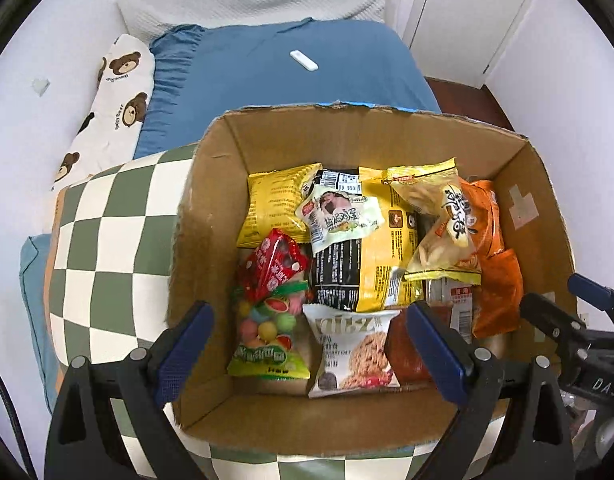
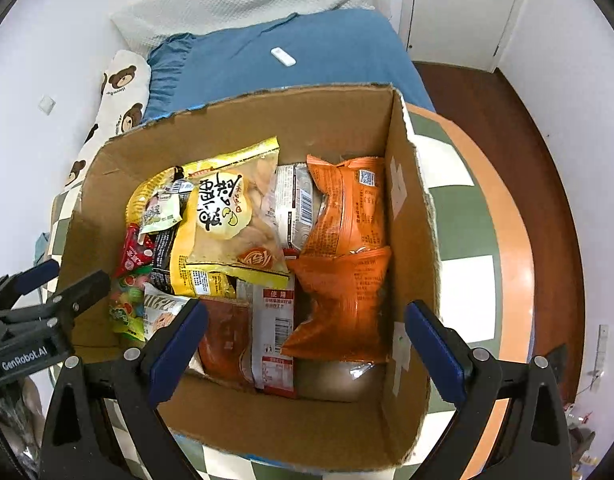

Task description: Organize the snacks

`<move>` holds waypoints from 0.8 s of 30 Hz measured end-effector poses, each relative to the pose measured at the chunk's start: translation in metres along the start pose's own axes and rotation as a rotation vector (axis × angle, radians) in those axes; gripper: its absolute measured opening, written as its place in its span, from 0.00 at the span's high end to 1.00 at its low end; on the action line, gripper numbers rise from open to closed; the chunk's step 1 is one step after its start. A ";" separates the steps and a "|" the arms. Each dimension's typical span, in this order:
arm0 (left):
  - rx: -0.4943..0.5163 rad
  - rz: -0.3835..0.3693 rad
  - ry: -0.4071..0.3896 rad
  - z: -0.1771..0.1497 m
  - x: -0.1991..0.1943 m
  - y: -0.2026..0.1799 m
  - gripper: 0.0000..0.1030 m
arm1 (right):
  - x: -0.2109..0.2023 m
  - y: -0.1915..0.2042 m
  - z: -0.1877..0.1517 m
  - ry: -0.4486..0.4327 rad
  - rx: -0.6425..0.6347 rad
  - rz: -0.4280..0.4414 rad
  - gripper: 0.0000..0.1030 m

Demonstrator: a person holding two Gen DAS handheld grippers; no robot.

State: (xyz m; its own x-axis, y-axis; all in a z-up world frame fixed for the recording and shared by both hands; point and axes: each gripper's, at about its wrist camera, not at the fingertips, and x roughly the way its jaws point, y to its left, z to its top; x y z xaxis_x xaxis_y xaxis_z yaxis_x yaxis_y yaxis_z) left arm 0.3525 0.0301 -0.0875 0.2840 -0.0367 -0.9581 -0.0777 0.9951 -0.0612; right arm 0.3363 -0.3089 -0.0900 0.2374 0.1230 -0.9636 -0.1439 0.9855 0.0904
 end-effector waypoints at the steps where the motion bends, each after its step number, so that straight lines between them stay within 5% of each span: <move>1: -0.002 0.000 -0.012 -0.002 -0.005 0.000 0.04 | -0.004 0.000 -0.002 -0.010 0.001 0.001 0.02; 10: -0.009 0.018 -0.165 -0.030 -0.068 -0.003 0.04 | -0.053 0.006 -0.022 -0.137 -0.010 -0.008 0.02; 24: 0.000 0.008 -0.383 -0.103 -0.169 -0.012 0.04 | -0.171 0.018 -0.104 -0.383 -0.054 -0.031 0.01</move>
State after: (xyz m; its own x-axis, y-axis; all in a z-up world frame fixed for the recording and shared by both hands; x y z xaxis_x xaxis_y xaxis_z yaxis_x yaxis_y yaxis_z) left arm 0.2068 0.0150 0.0465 0.6198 0.0082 -0.7848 -0.0815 0.9952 -0.0540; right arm 0.1928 -0.3249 0.0504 0.5829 0.1382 -0.8007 -0.1790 0.9831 0.0394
